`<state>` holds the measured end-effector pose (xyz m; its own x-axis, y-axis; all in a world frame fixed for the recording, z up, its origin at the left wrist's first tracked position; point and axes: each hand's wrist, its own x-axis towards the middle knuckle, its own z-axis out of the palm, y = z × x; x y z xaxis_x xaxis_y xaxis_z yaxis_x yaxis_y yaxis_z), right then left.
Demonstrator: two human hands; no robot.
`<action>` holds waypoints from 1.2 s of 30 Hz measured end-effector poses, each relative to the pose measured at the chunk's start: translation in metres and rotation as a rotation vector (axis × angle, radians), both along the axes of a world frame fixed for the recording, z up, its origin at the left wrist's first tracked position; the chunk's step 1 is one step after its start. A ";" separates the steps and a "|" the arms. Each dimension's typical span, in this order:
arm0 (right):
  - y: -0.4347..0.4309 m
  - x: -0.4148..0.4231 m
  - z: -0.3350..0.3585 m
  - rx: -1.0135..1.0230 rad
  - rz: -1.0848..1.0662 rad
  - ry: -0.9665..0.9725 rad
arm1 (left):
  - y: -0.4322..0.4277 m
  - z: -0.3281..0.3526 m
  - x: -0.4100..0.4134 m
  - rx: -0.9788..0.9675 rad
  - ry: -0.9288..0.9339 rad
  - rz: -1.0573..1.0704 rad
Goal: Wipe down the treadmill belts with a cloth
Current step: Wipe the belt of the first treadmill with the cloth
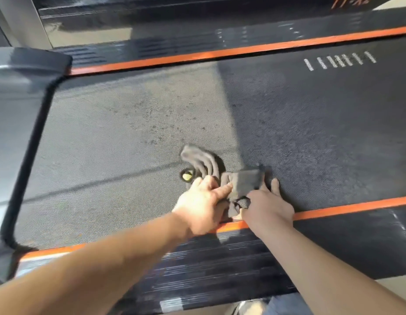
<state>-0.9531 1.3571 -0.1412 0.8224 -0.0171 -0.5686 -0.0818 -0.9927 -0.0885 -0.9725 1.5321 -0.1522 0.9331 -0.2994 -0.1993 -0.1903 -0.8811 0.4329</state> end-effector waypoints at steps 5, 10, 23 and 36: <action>-0.002 -0.003 -0.006 -0.002 0.049 -0.030 | 0.056 -0.006 0.054 0.228 -0.103 0.399; 0.001 0.001 -0.002 0.001 0.006 -0.013 | -0.014 -0.010 0.007 -0.111 -0.004 0.406; 0.000 -0.001 -0.006 -0.034 0.040 -0.036 | 0.014 -0.009 0.058 0.121 -0.082 0.598; -0.002 -0.004 -0.005 0.003 0.026 -0.029 | 0.053 -0.008 0.052 0.169 -0.099 0.685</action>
<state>-0.9575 1.3556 -0.1463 0.8386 0.0063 -0.5448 -0.0532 -0.9942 -0.0933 -0.9207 1.5846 -0.1598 0.9168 0.3878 -0.0956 0.3983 -0.8704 0.2895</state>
